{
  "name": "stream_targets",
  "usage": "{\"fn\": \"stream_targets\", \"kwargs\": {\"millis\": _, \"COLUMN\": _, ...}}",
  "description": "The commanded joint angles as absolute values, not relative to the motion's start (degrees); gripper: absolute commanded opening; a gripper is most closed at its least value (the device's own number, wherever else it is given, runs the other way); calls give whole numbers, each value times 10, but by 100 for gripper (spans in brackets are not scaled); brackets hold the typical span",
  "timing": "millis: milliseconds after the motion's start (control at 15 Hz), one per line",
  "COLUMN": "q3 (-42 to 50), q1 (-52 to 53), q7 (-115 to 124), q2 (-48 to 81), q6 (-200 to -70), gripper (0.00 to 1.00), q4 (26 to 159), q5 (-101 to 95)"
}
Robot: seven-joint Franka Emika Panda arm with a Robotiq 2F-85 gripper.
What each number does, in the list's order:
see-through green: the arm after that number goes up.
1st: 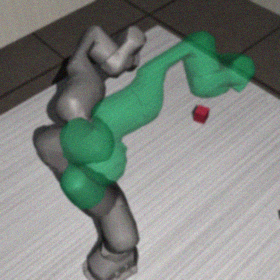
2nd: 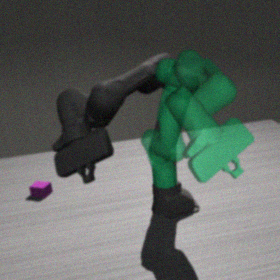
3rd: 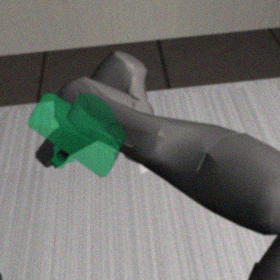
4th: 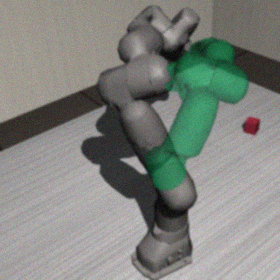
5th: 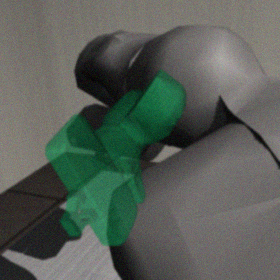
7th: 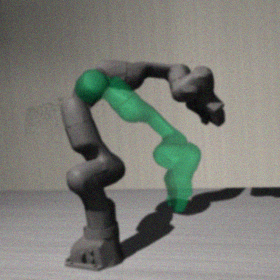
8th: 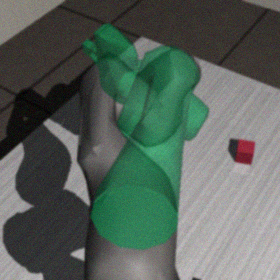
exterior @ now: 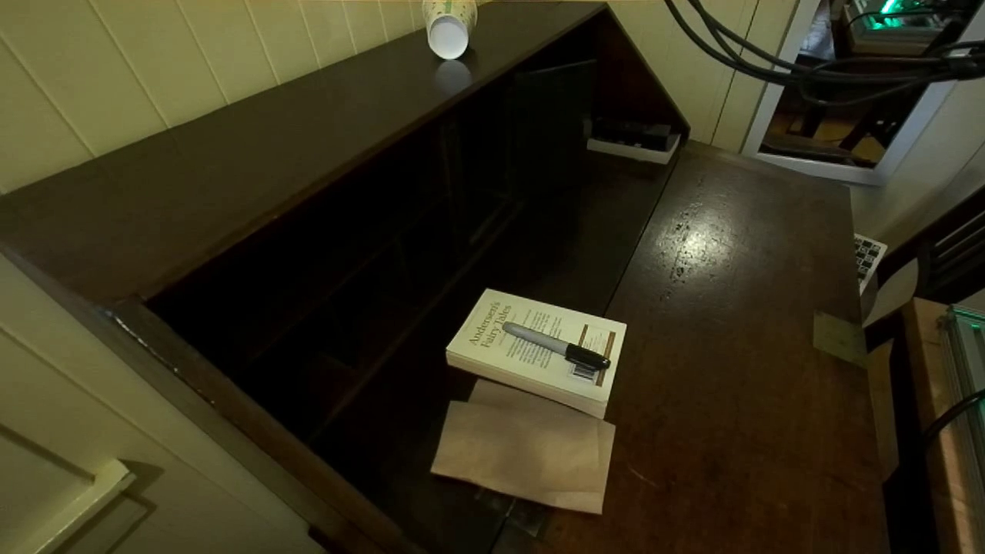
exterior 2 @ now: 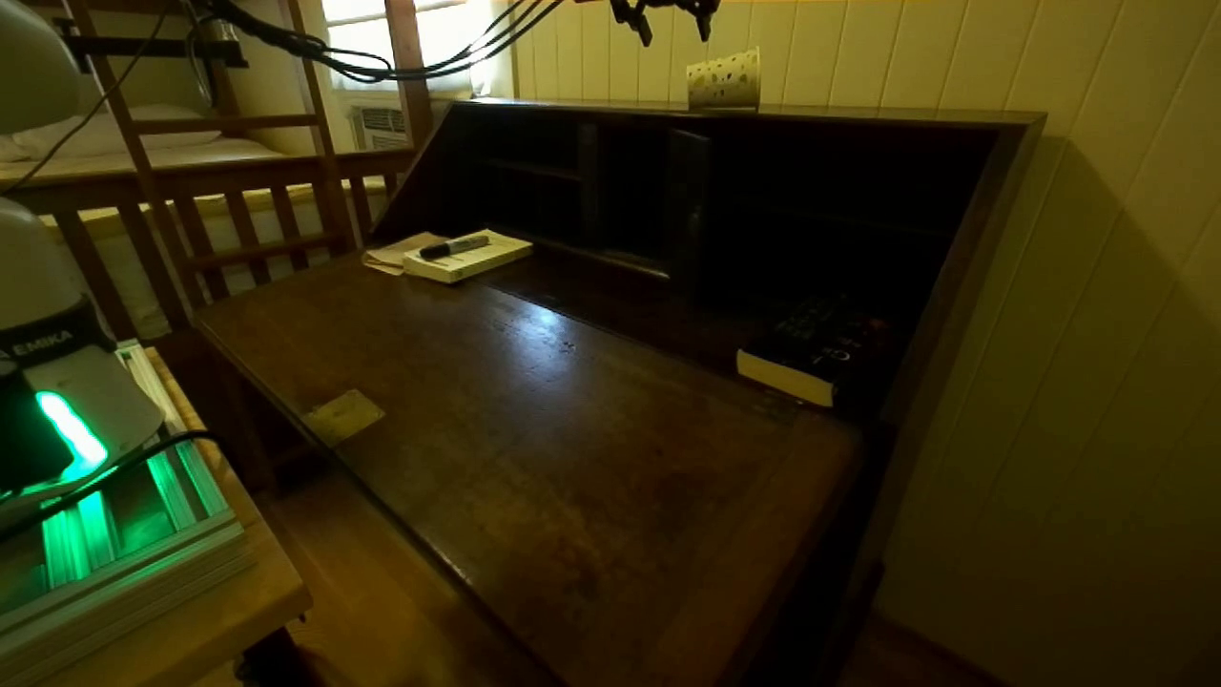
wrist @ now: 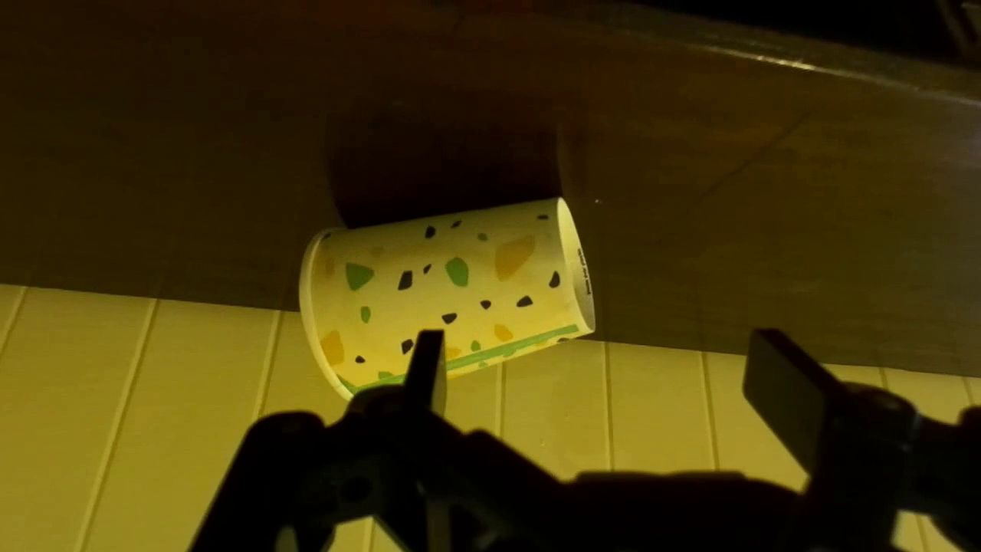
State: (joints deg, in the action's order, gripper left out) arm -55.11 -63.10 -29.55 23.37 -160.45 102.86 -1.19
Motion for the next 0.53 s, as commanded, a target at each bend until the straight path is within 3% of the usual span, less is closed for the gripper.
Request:
{"fn": "stream_targets", "kwargs": {"millis": 0, "q3": -521, "q1": -605, "q7": -323, "q2": 219, "q6": -1605, "gripper": 100, "q4": 1029, "q5": 30}}
{"fn": "stream_targets", "kwargs": {"millis": 467, "q3": -350, "q1": -475, "q7": -276, "q2": 212, "q6": -1562, "gripper": 100, "q4": 953, "q5": 61}}
